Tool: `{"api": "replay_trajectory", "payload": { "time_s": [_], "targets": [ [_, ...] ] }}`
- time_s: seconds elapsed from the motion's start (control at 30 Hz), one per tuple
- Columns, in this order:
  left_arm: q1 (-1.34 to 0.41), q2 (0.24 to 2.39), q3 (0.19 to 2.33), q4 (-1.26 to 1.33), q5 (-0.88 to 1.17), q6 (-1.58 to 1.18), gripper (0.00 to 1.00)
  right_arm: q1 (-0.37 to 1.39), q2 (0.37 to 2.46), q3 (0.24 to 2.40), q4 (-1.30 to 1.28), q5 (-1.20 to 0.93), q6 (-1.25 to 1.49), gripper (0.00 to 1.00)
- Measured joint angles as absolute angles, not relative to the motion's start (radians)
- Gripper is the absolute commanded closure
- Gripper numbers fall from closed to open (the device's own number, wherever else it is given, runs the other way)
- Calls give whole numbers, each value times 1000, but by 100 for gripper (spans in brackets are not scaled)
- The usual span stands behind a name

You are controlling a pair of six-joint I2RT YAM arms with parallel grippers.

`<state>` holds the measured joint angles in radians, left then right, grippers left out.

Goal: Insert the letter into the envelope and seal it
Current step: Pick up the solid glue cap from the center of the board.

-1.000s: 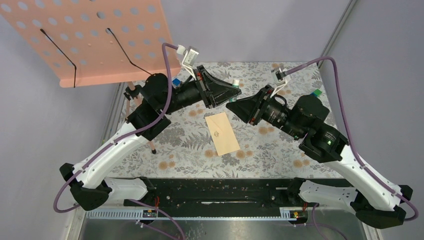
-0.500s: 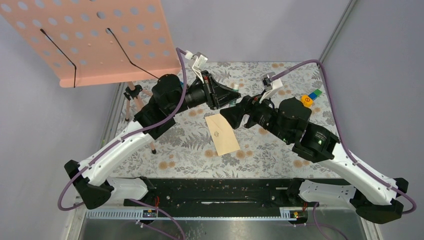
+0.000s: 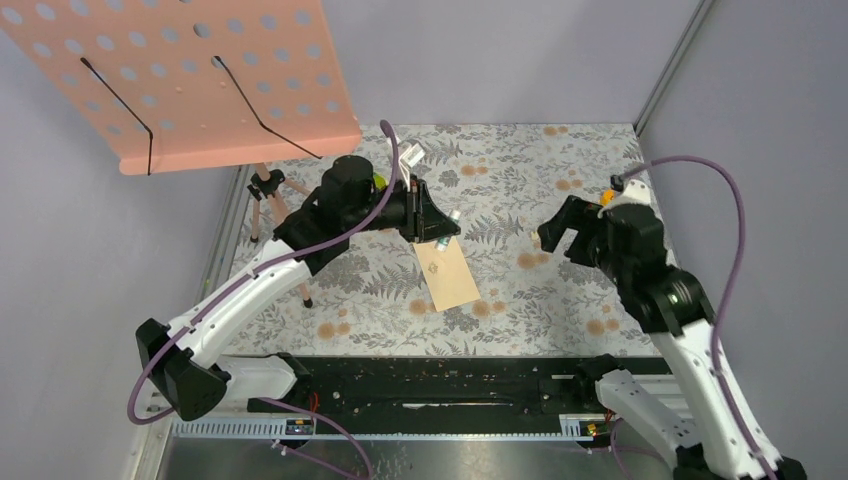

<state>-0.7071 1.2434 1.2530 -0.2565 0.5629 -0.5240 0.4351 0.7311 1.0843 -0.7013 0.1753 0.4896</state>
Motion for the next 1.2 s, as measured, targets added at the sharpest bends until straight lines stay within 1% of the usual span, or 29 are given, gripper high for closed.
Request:
{"api": "replay_trajectory", "payload": {
  "time_s": [0.1,0.17,0.23,0.27,0.3,0.33,0.4,0.47,0.53,0.7,0.8,0.93,1.2],
  "targets": [
    [-723,1236,1214,-276,543,-510,100,284,868,1082,-731,76,502,10],
    [-751,1214,1149,-272,523,-497,100,207,974,1067,-731,3,516,18],
    [-780,1190,1082,-268,518,-486,100,165,1068,1063,-735,-30,527,26],
    [-793,1181,1053,-269,518,-479,100,153,1107,1063,-733,-40,529,33],
    [-805,1178,1036,-272,519,-472,100,143,1150,1068,-735,-44,531,38],
    [-816,1177,1028,-278,519,-467,100,139,1184,1076,-736,-44,528,41],
    [-828,1179,1024,-286,518,-459,100,126,1264,1109,-738,-42,526,41],
    [-832,1180,1024,-284,518,-456,100,112,1353,1156,-731,-43,523,37],
    [-835,1186,1024,-284,519,-455,100,93,1441,1203,-720,-35,520,36],
    [-859,1223,1028,-287,519,-449,100,64,1661,1309,-702,9,515,35],
    [-872,1240,1042,-300,519,-441,100,50,1797,1380,-698,19,513,33],
    [-883,1248,1067,-306,519,-432,100,42,1898,1430,-699,28,513,32],
    [-884,1258,1076,-307,518,-422,100,40,1995,1524,-702,33,512,34]
  ]
}}
